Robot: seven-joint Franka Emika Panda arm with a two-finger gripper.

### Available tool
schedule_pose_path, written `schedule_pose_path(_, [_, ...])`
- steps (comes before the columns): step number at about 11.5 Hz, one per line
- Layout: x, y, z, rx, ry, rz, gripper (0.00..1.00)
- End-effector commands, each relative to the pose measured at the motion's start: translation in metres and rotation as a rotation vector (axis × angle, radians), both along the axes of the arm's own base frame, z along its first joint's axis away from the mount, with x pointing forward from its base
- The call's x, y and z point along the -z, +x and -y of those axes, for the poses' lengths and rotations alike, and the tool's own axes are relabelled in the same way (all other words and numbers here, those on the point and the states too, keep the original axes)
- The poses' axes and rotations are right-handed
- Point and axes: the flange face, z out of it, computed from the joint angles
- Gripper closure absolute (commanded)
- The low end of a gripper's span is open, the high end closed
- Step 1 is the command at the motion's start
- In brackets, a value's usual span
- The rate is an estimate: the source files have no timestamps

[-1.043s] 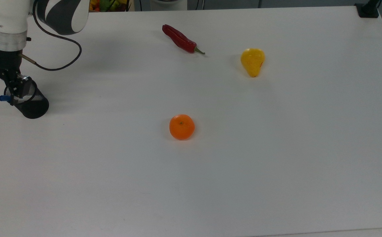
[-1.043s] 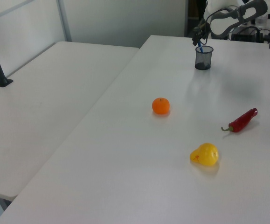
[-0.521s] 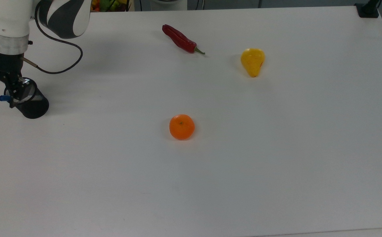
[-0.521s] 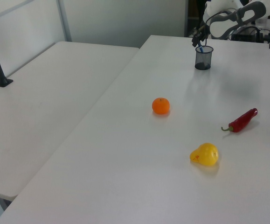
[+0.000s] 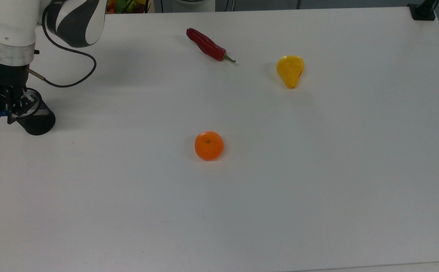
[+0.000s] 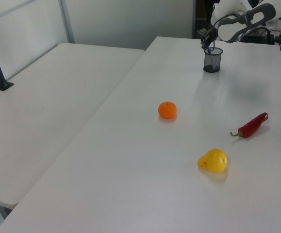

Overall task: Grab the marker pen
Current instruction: 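Lower the gripper and close it on the blue-capped marker, then lift the marker up out of the pen cup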

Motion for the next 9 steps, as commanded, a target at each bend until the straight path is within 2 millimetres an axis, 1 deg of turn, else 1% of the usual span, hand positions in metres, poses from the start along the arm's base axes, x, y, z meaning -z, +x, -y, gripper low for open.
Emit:
schedule_pose_path(1, [-0.002,0.000,-0.002,-0.009,-0.016,0.017,0.86])
schedule_pose_path(2, [-0.002,0.000,-0.002,-0.009,-0.016,0.017,0.88])
schedule_pose_path(5, [-0.009,0.000,-0.002,-0.009,-0.018,0.029,0.88])
schedule_pose_path(7, [-0.020,-0.001,-0.001,-0.005,-0.018,0.045,0.88])
schedule_pose_path(8, [-0.029,-0.002,-0.001,-0.004,-0.018,0.058,0.88])
schedule_pose_path(9, [-0.044,-0.005,-0.001,-0.001,-0.019,0.080,0.88])
